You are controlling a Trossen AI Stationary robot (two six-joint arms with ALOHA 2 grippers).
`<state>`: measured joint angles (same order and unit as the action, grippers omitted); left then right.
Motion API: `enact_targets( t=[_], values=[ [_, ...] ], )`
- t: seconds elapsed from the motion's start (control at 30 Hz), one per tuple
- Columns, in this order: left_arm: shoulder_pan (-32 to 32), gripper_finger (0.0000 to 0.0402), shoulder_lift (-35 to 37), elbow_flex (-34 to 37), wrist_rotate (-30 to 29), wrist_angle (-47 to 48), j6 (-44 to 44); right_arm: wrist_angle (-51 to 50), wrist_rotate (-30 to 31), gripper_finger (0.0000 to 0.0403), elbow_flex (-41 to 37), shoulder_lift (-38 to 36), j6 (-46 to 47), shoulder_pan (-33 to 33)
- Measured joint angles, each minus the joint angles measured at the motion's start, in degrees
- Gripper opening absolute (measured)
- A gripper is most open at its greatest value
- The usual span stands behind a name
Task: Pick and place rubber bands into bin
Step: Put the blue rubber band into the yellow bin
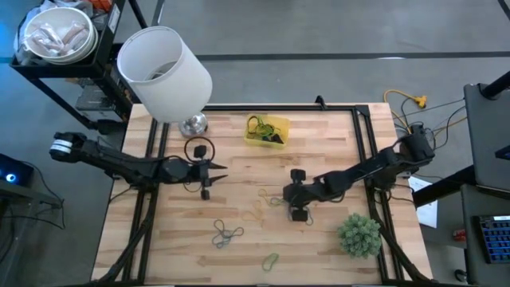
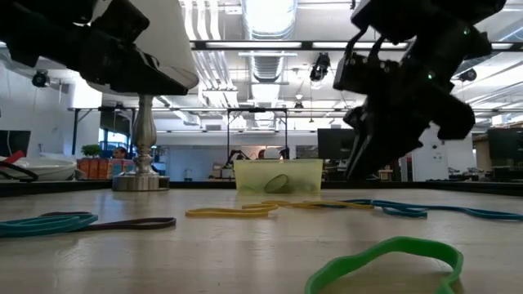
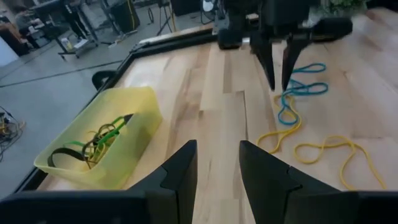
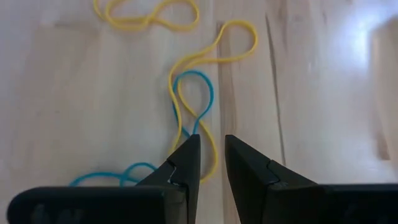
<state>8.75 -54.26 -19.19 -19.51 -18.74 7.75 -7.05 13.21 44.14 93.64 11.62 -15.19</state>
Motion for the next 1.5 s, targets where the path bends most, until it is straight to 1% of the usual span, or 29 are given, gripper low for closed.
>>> enact_targets(
  t=[0.2,0.4,0.57,0.77,0.87,1.0,1.37,1.5],
  values=[
    [0.00,0.0105,-0.48,0.01,0.00,0.10,0.09,0.78,0.02,0.0068,0.11,1.12,-0.25,1.02],
    [0.00,0.0105,-0.83,0.01,0.00,-0.30,0.09,5.80,-0.39,0.0068,0.16,1.20,-1.71,1.21],
    [0.00,0.0105,-0.83,0.01,0.00,-0.30,0.09,9.55,-3.32,0.0068,0.24,2.49,-4.58,1.21],
    [0.00,0.0105,-0.83,0.01,0.00,-0.26,0.11,10.10,-3.21,0.0068,0.26,3.74,-5.25,1.90],
    [0.00,0.0105,-0.83,0.01,0.00,-0.26,0.11,12.49,-3.20,0.0068,0.33,4.67,-5.75,2.34],
    [0.00,0.0105,-0.83,0.01,0.00,-0.24,0.11,13.19,-3.21,0.0068,0.33,5.71,-6.23,2.85],
    [0.00,0.0105,-0.83,0.01,0.00,-0.26,0.11,14.62,-3.21,0.0068,0.35,6.43,-6.27,3.12],
    [0.00,0.0105,-0.83,0.01,0.00,-0.26,0.11,17.95,-4.55,0.0068,0.36,8.46,-7.86,3.26]
  ],
)
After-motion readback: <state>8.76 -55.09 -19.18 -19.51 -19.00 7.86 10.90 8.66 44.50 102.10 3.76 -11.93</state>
